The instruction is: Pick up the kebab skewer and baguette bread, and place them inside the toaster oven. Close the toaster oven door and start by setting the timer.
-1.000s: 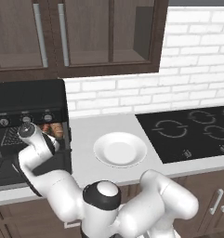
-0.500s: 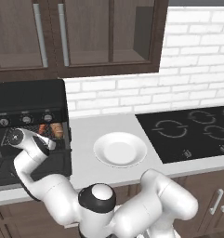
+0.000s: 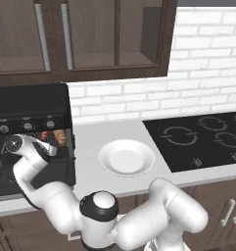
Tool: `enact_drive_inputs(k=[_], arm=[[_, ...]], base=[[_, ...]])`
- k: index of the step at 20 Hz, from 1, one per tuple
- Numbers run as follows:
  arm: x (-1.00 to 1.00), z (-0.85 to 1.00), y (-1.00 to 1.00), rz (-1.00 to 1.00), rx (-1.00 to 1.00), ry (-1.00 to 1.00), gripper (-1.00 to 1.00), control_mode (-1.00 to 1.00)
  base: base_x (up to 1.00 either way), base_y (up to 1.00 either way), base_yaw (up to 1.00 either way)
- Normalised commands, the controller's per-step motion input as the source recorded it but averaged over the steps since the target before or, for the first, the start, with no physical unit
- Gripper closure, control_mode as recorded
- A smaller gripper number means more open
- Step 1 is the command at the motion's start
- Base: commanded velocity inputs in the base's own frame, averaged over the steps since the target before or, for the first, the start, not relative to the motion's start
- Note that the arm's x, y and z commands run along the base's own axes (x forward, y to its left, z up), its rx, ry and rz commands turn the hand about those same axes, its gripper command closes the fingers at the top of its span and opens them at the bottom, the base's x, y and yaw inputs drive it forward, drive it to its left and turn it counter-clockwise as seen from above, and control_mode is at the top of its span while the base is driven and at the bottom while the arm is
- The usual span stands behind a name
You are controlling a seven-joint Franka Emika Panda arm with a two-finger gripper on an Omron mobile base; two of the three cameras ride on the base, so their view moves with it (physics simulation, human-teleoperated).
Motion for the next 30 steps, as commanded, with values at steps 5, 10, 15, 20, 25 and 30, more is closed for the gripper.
enact_drive_inputs(k=[5,10,15,20,25,30], arm=[[-0.02,0.13,0.00,0.00,-0.06,-0.15,1.00,-1.00],[0.04,0.28,0.00,0.00,-0.02,-0.02,1.00,-1.00],[0.27,0.04,-0.08,0.00,-0.01,-0.01,1.00,-1.00],[0.21,0.00,0.00,0.01,-0.03,-0.08,1.00,-1.00],[0.42,0.00,0.00,0.00,0.00,0.00,1.00,-1.00],[0.38,0.00,0.00,0.00,0.00,0.00,1.00,-1.00]], base=[[0.00,0.00,0.00],[0.00,0.00,0.00],[0.00,0.00,0.00],[0.00,0.00,0.00],[0.00,0.00,0.00],[0.00,0.00,0.00]])
